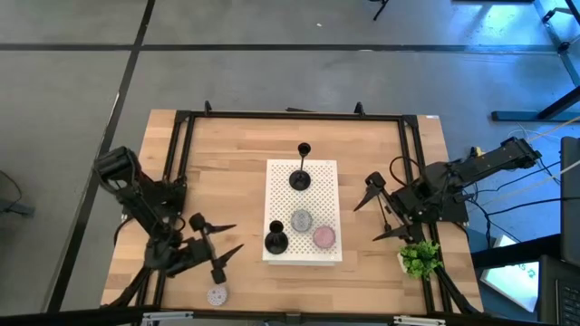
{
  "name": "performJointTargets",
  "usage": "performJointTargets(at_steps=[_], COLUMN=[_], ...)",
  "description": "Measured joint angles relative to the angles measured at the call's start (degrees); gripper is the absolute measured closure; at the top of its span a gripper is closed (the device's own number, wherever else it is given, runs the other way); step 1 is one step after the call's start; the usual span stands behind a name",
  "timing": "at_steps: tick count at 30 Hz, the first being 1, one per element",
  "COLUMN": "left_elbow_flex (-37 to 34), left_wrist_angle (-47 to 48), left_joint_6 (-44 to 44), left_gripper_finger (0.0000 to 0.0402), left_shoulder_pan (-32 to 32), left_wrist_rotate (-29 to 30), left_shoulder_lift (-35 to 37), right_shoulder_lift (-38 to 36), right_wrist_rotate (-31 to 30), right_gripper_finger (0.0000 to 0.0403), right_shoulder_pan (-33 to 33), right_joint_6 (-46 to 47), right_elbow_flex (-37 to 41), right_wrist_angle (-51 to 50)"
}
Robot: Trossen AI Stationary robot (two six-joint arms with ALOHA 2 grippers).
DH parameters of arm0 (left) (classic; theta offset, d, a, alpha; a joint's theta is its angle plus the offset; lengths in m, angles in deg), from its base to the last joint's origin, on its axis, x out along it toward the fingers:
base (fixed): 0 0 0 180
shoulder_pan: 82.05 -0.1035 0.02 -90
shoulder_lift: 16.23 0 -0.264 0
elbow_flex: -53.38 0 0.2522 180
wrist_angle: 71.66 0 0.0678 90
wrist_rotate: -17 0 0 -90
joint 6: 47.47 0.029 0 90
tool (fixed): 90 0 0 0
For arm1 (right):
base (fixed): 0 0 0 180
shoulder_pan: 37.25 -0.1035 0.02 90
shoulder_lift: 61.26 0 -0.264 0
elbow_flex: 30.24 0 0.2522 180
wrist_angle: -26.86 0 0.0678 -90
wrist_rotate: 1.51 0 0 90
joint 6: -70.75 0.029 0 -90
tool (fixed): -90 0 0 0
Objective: Pick & Place candle stick holders
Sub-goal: Put the red scented candle on the shelf
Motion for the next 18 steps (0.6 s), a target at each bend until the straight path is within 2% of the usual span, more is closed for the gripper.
performJointTargets(at_steps=[13,18], left_elbow_flex=[0.00,0.00], left_wrist_angle=[-1.64,-1.60], left_joint_6=[-3.61,-5.90], left_gripper_finger=[0.0139,0.0139], left_shoulder_pan=[10.87,12.72], left_wrist_rotate=[-0.04,-2.40], left_shoulder_lift=[4.00,4.20], right_shoulder_lift=[4.05,4.94], right_wrist_rotate=[0.00,0.00], right_gripper_finger=[0.0010,0.0010], right_shoulder_pan=[0.00,0.00], right_joint_6=[0.43,0.43], right_elbow_flex=[0.01,0.01], right_wrist_angle=[0.43,0.40])
